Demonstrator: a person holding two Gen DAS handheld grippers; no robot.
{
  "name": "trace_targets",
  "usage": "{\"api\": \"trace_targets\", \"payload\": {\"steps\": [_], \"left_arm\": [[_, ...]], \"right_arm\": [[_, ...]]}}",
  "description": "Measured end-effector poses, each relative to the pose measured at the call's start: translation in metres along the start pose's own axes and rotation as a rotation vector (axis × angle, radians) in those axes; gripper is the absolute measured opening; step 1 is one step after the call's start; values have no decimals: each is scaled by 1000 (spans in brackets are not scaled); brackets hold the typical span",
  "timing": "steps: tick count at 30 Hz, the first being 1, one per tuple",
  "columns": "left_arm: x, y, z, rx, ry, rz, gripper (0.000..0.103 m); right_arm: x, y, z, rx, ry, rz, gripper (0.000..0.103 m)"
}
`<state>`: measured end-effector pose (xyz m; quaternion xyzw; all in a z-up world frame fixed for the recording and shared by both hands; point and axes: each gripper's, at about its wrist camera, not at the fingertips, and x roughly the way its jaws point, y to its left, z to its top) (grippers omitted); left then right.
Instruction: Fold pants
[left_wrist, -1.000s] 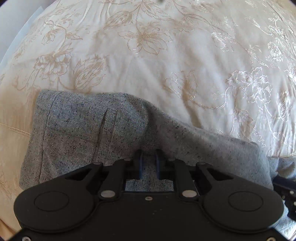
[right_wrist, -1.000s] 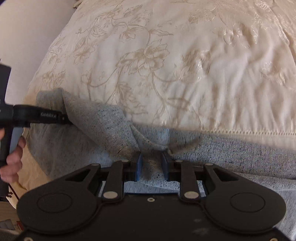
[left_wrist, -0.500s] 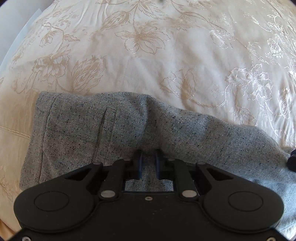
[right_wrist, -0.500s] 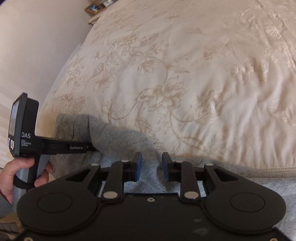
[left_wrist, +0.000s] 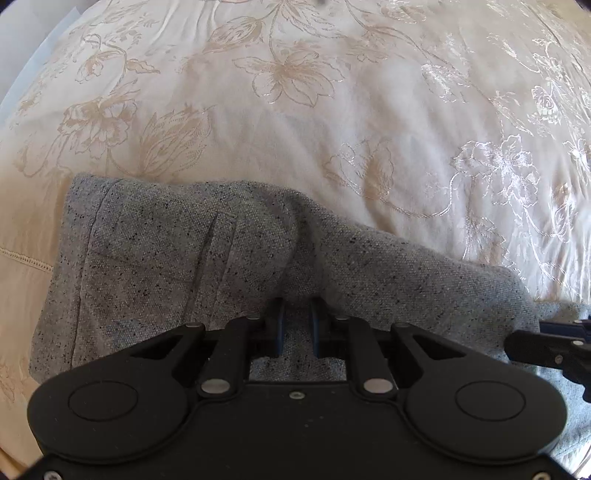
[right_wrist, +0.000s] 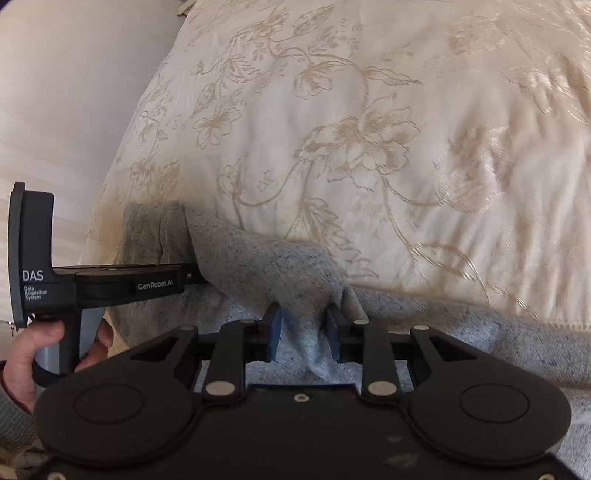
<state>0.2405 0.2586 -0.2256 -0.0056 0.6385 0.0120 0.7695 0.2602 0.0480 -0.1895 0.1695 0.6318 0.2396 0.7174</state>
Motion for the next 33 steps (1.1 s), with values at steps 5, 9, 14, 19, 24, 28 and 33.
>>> {"api": "trace_targets", "payload": {"steps": [5, 9, 14, 19, 24, 28, 33], "left_arm": [[-2, 5, -4, 0, -3, -9, 22], [-1, 9, -6, -2, -5, -12, 22], [1, 7, -8, 2, -5, -5, 22], [-1, 5, -10, -3, -10, -12, 22], [-1, 4, -9, -7, -7, -13, 22], [-1, 7, -9, -17, -10, -24, 22], [-1, 8, -10, -13, -17, -24, 22]], "right_arm": [[-4, 9, 14, -66, -111, -3, 14], [-35, 33, 10, -227, -308, -114, 4], [-29, 34, 9, -316, -183, -145, 15], [-31, 4, 45, -64, -220, -49, 32], [3, -10, 80, 0, -57, -20, 33], [-12, 14, 49, -136, -83, 40, 33], [-16, 34, -6, -203, -18, 75, 33]]}}
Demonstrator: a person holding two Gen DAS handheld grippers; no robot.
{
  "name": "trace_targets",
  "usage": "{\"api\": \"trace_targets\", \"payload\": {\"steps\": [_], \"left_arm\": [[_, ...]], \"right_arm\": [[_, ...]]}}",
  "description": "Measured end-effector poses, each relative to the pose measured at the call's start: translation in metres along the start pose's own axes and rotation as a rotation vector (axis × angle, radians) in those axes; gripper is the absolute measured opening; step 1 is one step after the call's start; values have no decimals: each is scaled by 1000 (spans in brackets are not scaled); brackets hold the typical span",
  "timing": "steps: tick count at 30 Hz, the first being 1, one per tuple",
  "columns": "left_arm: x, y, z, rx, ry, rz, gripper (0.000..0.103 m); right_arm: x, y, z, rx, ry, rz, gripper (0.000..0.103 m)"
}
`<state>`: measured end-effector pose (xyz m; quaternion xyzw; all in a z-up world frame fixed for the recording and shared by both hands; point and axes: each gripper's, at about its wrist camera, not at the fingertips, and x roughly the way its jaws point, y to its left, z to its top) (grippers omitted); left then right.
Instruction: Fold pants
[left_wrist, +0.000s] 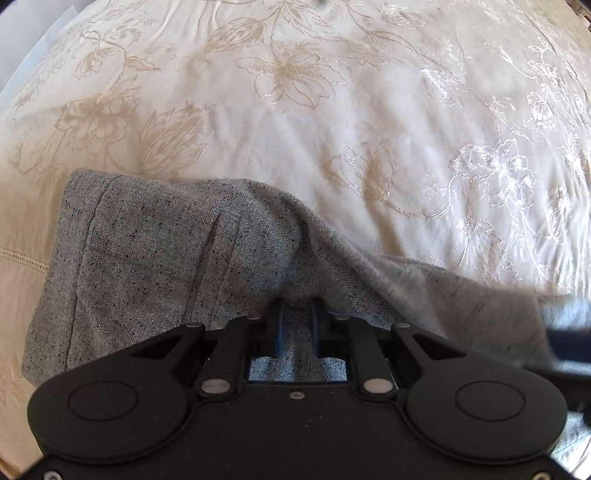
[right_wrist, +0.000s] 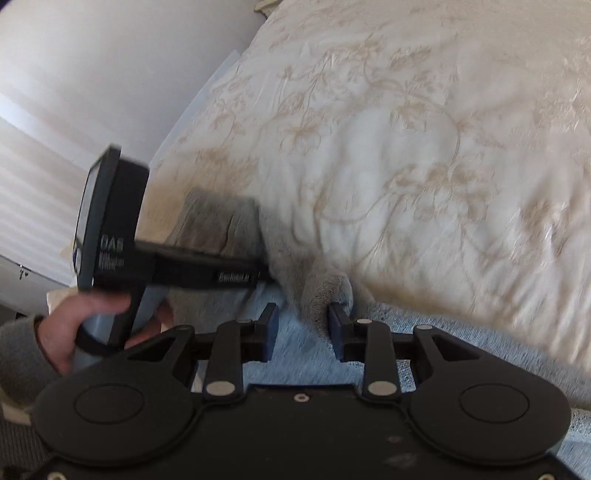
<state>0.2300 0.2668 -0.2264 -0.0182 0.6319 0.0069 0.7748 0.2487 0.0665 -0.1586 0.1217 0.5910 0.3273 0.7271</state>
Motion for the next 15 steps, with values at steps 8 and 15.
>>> {"api": "trace_targets", "payload": {"steps": [8, 15], "left_arm": [[2, -3, -1, 5, -3, 1, 22], [1, 0, -5, 7, -9, -8, 22]], "right_arm": [[13, -21, -7, 221, 17, -12, 33], [19, -33, 11, 379, -46, 98, 38]]}}
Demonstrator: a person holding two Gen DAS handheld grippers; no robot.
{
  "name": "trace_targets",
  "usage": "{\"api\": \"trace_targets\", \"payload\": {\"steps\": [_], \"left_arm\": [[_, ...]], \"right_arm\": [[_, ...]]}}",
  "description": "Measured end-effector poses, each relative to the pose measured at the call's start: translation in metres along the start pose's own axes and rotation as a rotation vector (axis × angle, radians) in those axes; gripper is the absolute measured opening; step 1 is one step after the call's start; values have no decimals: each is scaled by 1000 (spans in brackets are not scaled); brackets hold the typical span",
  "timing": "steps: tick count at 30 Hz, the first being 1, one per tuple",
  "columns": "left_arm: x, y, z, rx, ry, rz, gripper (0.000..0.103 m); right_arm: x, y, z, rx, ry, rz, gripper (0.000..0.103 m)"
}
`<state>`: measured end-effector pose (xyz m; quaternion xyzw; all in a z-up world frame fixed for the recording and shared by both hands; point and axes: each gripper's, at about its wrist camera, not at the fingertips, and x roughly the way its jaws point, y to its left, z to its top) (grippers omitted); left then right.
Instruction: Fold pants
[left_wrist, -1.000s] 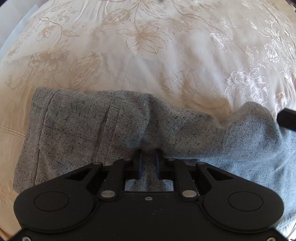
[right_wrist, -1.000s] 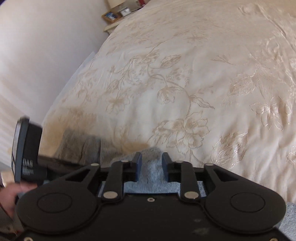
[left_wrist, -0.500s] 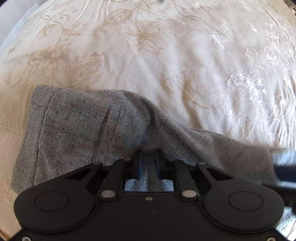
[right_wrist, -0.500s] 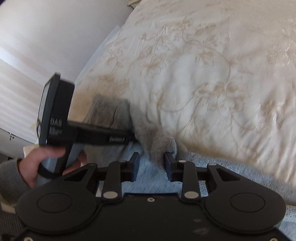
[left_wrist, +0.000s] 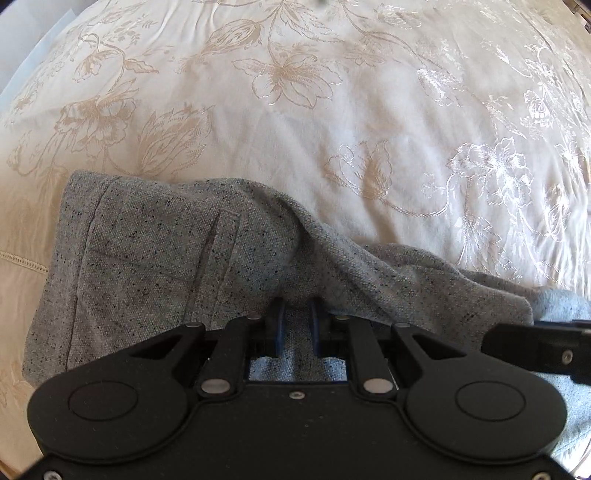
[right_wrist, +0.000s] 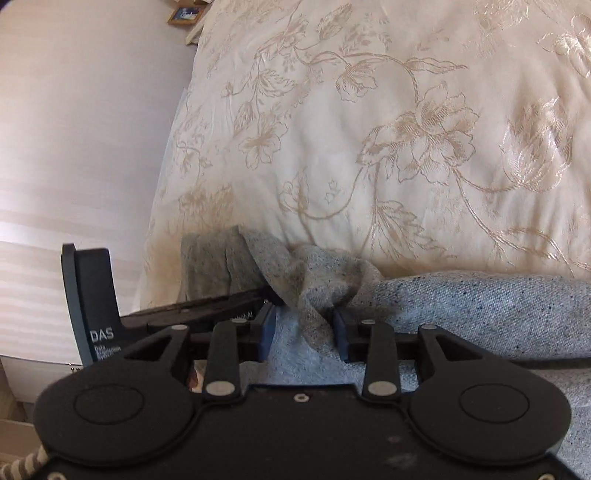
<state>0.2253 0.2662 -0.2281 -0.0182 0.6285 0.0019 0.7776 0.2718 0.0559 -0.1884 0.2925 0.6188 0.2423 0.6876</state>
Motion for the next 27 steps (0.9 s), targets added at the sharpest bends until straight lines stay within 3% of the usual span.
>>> {"api": "trace_targets", "payload": {"steps": [6, 8, 10, 12, 18, 21, 25, 27], "left_arm": [[-3, 2, -2, 5, -3, 2, 22], [-3, 1, -3, 8, -5, 3, 22], [-3, 0, -5, 10, -10, 3, 22], [-3, -1, -7, 14, -17, 6, 22], [-4, -9, -11, 35, -19, 28, 23], [-6, -16, -10, 39, -20, 37, 23], [-24, -27, -8, 57, -35, 35, 25], [-33, -29, -12, 64, -66, 34, 34]], "right_arm": [[5, -6, 3, 10, -36, -42, 36], [1, 8, 5, -107, -111, -106, 8], [-10, 29, 9, -264, -225, -152, 8], [-12, 41, 17, -351, -271, -191, 8], [1, 26, 26, -381, -269, -265, 7], [22, 26, 41, -457, -213, -342, 7], [30, 14, 60, -384, -200, -312, 6], [32, 13, 66, -382, -184, -305, 6]]}}
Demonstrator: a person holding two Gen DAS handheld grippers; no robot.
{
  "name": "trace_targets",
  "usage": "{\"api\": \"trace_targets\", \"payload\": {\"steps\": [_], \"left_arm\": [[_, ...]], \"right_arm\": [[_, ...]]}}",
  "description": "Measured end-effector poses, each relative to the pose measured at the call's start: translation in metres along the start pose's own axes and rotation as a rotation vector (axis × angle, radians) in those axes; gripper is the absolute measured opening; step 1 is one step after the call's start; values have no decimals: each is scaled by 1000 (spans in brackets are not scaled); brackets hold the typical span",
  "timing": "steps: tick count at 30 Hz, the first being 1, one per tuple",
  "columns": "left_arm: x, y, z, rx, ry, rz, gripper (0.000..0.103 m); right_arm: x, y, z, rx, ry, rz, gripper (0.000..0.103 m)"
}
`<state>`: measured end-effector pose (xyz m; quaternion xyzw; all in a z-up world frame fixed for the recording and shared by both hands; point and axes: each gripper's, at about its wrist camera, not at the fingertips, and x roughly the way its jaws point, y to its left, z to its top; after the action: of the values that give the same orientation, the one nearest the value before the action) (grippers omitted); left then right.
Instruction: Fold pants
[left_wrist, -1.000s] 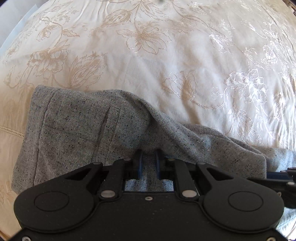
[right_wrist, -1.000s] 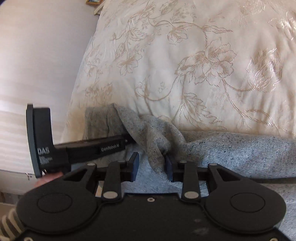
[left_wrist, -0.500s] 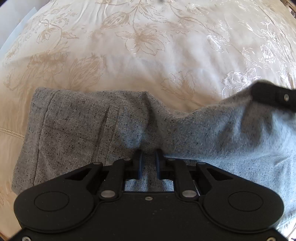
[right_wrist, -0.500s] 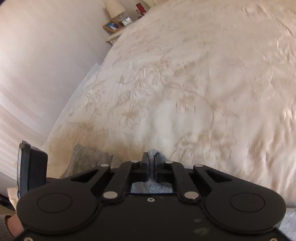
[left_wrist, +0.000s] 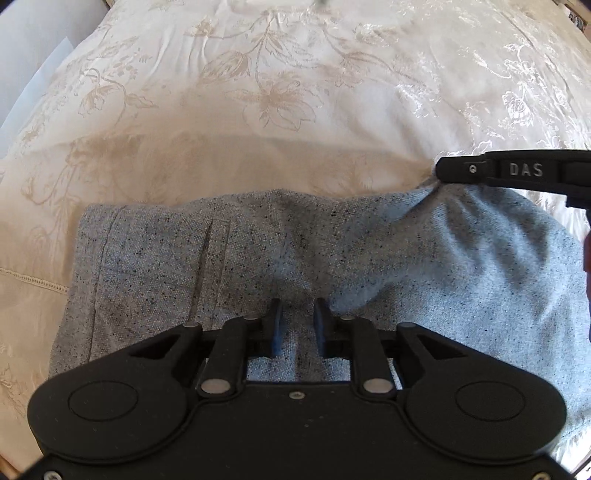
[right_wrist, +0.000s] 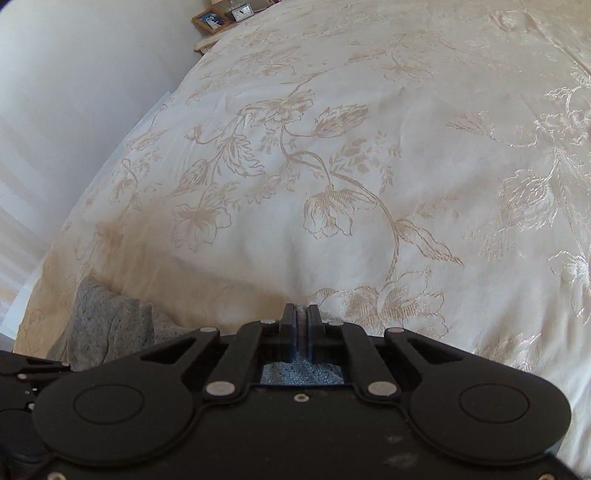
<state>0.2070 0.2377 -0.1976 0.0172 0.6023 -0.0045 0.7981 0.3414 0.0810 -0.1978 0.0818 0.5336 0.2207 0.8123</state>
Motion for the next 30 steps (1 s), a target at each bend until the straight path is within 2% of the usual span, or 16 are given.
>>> {"api": "trace_targets", "payload": {"steps": [4, 5, 8, 9, 10, 11, 12, 14, 18, 19, 21, 22, 23, 25, 28, 30], "left_arm": [[10, -1, -15, 34, 23, 18, 36], [9, -3, -19, 63, 12, 28, 36], [4, -22, -22, 166, 7, 76, 36], [0, -24, -22, 175, 4, 81, 36], [-5, -25, -20, 171, -1, 74, 36], [-13, -26, -14, 156, -12, 54, 36], [-22, -26, -10, 141, -34, 26, 36], [-36, -29, 4, 126, -89, -26, 36], [-22, -43, 29, 193, -103, -81, 40], [-11, -45, 31, 216, -96, -49, 41], [16, -41, 36, 205, -40, 120, 37], [30, -25, 41, 157, -8, 141, 33], [34, -11, 44, 89, 3, 91, 32], [33, -1, 49, 15, 17, 46, 32], [28, -5, 48, 54, 13, 58, 31], [24, -13, 44, 94, -3, 83, 32]], "right_arm": [[15, -12, 7, 46, 41, 1, 5], [22, -15, 11, 57, 49, -9, 2], [36, -27, 25, 110, 85, -10, 1], [33, -33, 30, 145, 76, 15, 3], [23, -39, 32, 182, 42, 44, 12], [12, -45, 33, 212, 3, 60, 15], [-2, -52, 31, 238, -40, 74, 17], [-23, -64, 27, 256, -56, 67, 18], [-62, -73, 2, 223, -88, 29, 18], [-71, -71, -7, 198, -89, 15, 18], [-88, -63, -23, 134, -88, -15, 18], [-95, -59, -31, 105, -88, -26, 18], [-103, -53, -41, 74, -86, -30, 18], [-110, -44, -58, 43, -62, -26, 18], [-104, -42, -81, 44, 1, -34, 18], [-90, -49, -88, 40, 43, -98, 18]]}}
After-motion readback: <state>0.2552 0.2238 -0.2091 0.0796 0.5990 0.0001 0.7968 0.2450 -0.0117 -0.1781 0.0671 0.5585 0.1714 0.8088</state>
